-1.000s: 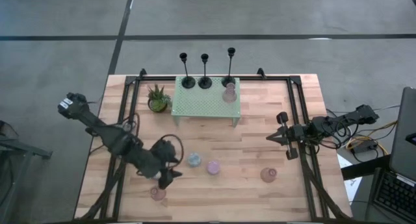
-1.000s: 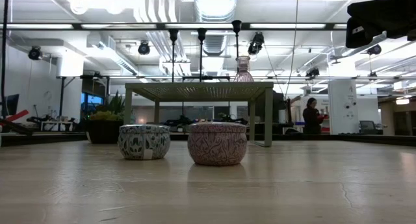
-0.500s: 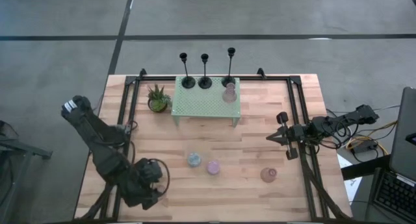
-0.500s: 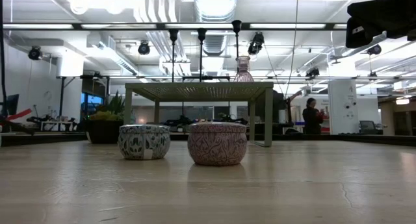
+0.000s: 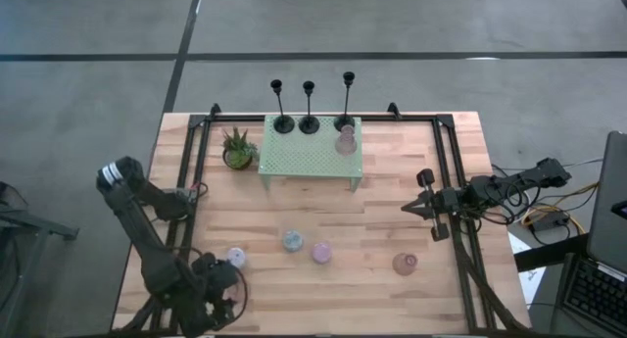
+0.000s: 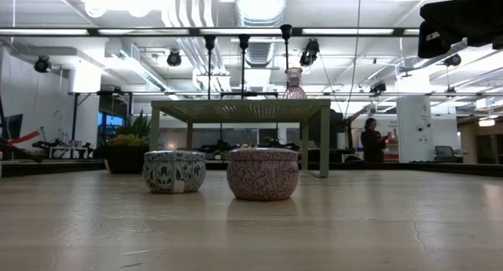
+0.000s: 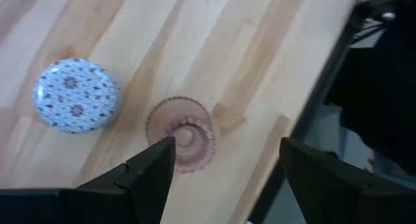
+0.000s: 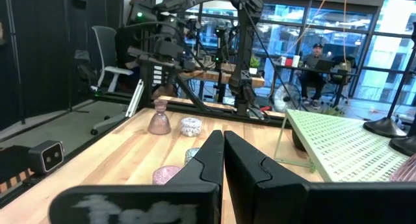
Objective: Pick & Place candle stick holders
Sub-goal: Put the left transparent pink candle holder on the shelf aligned with the black candle holder
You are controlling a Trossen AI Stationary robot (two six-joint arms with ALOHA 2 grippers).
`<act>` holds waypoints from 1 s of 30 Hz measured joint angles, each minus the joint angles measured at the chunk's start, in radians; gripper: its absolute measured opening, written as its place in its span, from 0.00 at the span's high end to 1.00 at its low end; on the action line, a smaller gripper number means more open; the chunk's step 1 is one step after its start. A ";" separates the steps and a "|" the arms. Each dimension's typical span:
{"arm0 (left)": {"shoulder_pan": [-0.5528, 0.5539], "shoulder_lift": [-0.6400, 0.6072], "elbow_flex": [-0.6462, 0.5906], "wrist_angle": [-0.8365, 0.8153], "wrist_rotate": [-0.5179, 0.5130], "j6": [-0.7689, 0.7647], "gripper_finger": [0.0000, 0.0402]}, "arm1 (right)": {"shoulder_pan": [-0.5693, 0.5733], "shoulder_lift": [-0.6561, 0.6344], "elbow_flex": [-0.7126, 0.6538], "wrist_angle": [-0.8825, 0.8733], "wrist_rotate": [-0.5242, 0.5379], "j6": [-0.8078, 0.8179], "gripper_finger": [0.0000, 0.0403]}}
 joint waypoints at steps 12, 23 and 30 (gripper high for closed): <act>0.004 0.062 -0.019 -0.052 0.023 -0.064 0.30 | 0.000 0.000 0.000 0.000 0.000 0.000 0.98; 0.005 0.102 -0.038 -0.055 0.021 -0.065 0.30 | 0.000 0.000 0.000 0.000 0.000 -0.002 0.98; 0.007 0.099 -0.092 0.024 0.023 -0.074 0.30 | 0.000 0.000 0.000 0.000 0.000 0.000 0.98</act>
